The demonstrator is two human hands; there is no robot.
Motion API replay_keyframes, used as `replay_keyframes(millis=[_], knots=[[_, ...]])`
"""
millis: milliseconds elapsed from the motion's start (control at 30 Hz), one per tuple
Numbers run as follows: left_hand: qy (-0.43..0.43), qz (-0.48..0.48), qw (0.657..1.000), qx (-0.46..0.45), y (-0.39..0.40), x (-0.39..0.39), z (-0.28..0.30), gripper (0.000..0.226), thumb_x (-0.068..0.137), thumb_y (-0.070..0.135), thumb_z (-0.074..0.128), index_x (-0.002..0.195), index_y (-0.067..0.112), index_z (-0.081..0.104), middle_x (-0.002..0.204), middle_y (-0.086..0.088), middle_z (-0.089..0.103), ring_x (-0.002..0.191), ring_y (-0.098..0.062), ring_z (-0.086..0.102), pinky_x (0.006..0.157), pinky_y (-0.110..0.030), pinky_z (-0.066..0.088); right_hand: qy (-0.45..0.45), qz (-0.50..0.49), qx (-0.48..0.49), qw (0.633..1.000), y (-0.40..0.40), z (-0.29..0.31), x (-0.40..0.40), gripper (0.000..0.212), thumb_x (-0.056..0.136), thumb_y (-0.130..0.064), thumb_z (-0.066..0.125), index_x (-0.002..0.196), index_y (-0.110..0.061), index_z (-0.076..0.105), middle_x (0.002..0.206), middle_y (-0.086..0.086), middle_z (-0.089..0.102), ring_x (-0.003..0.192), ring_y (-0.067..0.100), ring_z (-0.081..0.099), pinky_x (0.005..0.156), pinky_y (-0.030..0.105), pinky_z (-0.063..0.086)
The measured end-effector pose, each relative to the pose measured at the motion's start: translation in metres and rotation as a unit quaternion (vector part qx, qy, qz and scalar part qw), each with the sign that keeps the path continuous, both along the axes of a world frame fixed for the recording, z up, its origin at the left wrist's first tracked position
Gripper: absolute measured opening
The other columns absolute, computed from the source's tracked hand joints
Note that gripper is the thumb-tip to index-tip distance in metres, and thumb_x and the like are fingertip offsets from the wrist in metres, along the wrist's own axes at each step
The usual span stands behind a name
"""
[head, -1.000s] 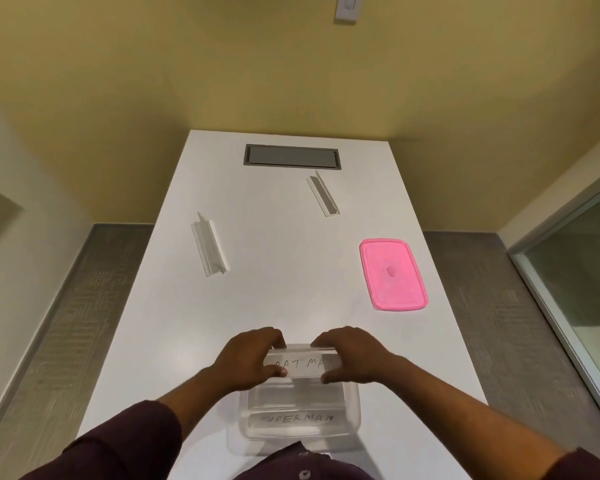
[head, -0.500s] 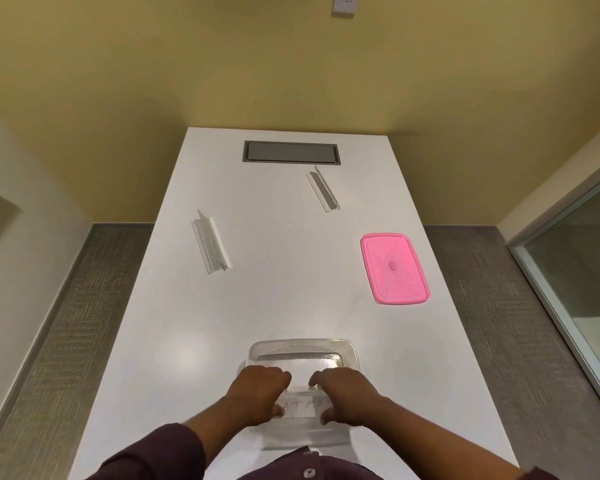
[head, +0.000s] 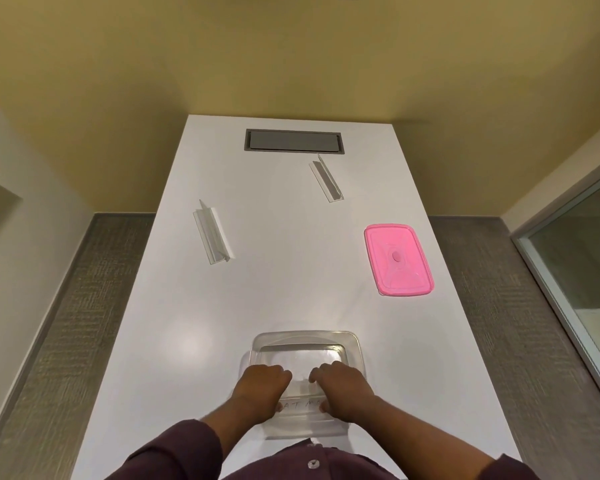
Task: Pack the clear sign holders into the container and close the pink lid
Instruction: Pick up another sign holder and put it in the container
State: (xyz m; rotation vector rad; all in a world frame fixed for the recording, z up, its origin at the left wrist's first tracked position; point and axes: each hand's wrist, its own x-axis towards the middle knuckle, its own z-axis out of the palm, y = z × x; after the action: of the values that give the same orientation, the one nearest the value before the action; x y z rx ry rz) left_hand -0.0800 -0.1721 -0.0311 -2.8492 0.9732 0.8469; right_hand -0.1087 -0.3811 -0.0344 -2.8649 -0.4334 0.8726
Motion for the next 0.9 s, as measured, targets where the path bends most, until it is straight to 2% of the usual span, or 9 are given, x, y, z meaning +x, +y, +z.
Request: replay_keyframes(millis=[133,233,367,433,533,633,700,767,900], knots=[[0.001,0.002,1.0,-0.008,0.001,-0.002,0.0,0.034,0.084,0.031,0.073,0.107,0.014,0.054,0.107,-0.01,0.065,0.089,-0.034,0.066,0.074,-0.042,0.048,-0.001,0.006,0.004,1.0,-0.001,0.0,0.0,0.054,0.083,-0.03,0.073,0.133,-0.027,0.052,0.131,0.001,0.061,0.117,0.025,0.056,0.092,0.04,0.051],[-0.002,-0.005,1.0,-0.02,-0.001,-0.001,0.001,0.036,0.086,0.031,0.072,0.111,0.012,0.055,0.111,-0.01,0.063,0.098,-0.032,0.062,0.08,-0.042,0.047,-0.002,0.01,0.009,1.0,-0.002,-0.001,0.0,0.056,0.083,-0.033,0.074,0.133,-0.027,0.051,0.133,0.001,0.056,0.119,0.025,0.054,0.092,0.04,0.053],[0.03,0.049,0.988,-0.146,0.002,0.004,0.008,0.043,0.089,0.05,0.063,0.118,0.02,0.059,0.118,0.0,0.063,0.108,-0.019,0.058,0.093,-0.033,0.046,-0.03,-0.014,0.053,0.998,-0.003,0.002,0.004,0.055,0.083,-0.052,0.068,0.132,-0.029,0.055,0.132,-0.005,0.058,0.12,0.019,0.054,0.094,0.036,0.051],[0.035,0.083,0.968,-0.232,0.003,0.011,0.017,0.04,0.092,0.057,0.055,0.112,0.024,0.064,0.111,0.006,0.067,0.103,-0.011,0.059,0.091,-0.028,0.047,-0.069,-0.053,0.108,0.99,-0.002,0.011,0.011,0.045,0.086,-0.059,0.06,0.121,-0.032,0.062,0.118,-0.011,0.066,0.107,0.01,0.06,0.087,0.028,0.05],[0.004,0.141,0.935,-0.326,0.005,0.029,0.029,0.034,0.096,0.055,0.048,0.092,0.026,0.065,0.09,0.012,0.066,0.084,-0.005,0.057,0.08,-0.027,0.048,-0.119,-0.132,0.185,0.966,0.002,0.031,0.03,0.026,0.089,-0.054,0.06,0.092,-0.03,0.07,0.081,-0.018,0.068,0.073,-0.001,0.059,0.07,0.018,0.045],[-0.041,0.224,0.894,-0.385,0.012,0.054,0.031,0.03,0.1,0.045,0.048,0.084,0.023,0.062,0.08,0.01,0.062,0.076,-0.008,0.055,0.074,-0.03,0.048,-0.137,-0.208,0.227,0.942,0.009,0.05,0.057,0.02,0.088,-0.047,0.062,0.082,-0.029,0.07,0.071,-0.019,0.068,0.068,0.0,0.063,0.065,0.014,0.047],[-0.066,0.285,0.866,-0.406,0.023,0.073,0.027,0.026,0.101,0.039,0.049,0.083,0.023,0.06,0.079,0.009,0.06,0.076,-0.009,0.055,0.074,-0.029,0.047,-0.145,-0.242,0.251,0.926,0.016,0.057,0.081,0.017,0.086,-0.043,0.065,0.079,-0.029,0.07,0.068,-0.02,0.068,0.069,0.0,0.066,0.062,0.01,0.044],[-0.093,0.329,0.846,-0.41,0.039,0.09,0.018,0.021,0.101,0.034,0.05,0.085,0.024,0.059,0.082,0.009,0.058,0.079,-0.01,0.055,0.075,-0.029,0.046,-0.145,-0.265,0.269,0.915,0.023,0.062,0.107,0.015,0.086,-0.039,0.067,0.076,-0.029,0.07,0.066,-0.018,0.069,0.067,0.001,0.066,0.062,0.012,0.045],[-0.134,0.363,0.855,-0.345,0.082,0.12,-0.013,0.017,0.099,0.035,0.053,0.102,0.021,0.062,0.1,0.007,0.06,0.095,-0.015,0.059,0.084,-0.032,0.05,-0.116,-0.284,0.29,0.906,0.04,0.059,0.162,0.012,0.085,-0.035,0.068,0.075,-0.028,0.07,0.063,-0.018,0.068,0.064,0.001,0.065,0.061,0.014,0.045]])
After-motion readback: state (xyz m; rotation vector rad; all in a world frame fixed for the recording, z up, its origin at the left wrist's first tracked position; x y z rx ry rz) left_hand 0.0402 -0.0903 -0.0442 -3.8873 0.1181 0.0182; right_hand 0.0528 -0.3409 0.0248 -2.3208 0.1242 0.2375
